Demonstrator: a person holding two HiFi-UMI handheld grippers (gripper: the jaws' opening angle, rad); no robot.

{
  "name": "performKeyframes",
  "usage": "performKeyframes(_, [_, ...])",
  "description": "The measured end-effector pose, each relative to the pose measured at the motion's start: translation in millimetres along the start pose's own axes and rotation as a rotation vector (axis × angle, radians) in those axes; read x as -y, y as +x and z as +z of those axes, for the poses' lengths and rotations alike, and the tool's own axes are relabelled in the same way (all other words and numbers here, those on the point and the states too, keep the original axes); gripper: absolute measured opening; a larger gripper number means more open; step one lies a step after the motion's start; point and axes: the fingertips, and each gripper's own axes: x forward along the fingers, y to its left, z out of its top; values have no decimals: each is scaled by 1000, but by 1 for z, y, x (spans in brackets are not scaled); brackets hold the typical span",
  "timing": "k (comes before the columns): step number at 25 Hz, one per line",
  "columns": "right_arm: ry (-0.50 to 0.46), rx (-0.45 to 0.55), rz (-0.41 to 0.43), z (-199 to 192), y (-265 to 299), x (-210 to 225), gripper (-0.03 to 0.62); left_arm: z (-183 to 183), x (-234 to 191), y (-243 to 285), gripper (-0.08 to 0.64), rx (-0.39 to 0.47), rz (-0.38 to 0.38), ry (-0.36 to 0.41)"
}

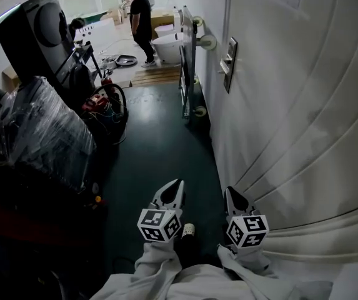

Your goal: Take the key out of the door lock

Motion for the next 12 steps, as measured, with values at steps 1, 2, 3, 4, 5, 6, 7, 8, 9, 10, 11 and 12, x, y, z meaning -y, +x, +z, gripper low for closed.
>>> performKeyframes(1, [0, 4, -5, 4, 7, 2, 52, 4, -4, 6, 18, 0, -5, 8])
performKeyframes(2, [0, 7, -10, 8, 14, 3, 52, 8, -8, 12, 18, -2, -10, 17])
performKeyframes(3, [0, 11, -14, 12, 21, 5, 52, 11, -13, 17, 18, -5, -15, 26])
performKeyframes(4, [0, 15, -18, 15, 28, 5, 52, 13, -17, 23, 18, -9, -19, 32])
performKeyframes(5, [0, 17, -21, 17, 36, 6, 52, 15, -23, 28, 18, -13, -22, 38])
performKeyframes(6, [1, 19, -23, 19, 43, 7, 52, 18, -28, 33, 18, -15, -23, 42])
performKeyframes(7, [0, 19, -25, 21, 51, 8, 52, 20, -34, 39, 18, -17, -21, 45])
performKeyframes(8, [0, 19, -26, 23, 58, 8, 52, 22, -40, 44, 18, -17, -18, 47])
performKeyframes(9, [0, 18, -26, 24, 64, 7, 52, 24, -45, 48, 18, -19, -16, 49])
performKeyframes(10, [-1, 17, -28, 26, 70, 7, 52, 26, -50, 53, 18, -21, -17, 51])
performKeyframes(11, [-1, 17, -31, 27, 76, 7, 52, 27, -54, 57, 18, -23, -19, 55])
performKeyframes(12, [0, 18, -35, 28, 81, 7, 52, 28, -58, 61, 18, -26, -23, 58])
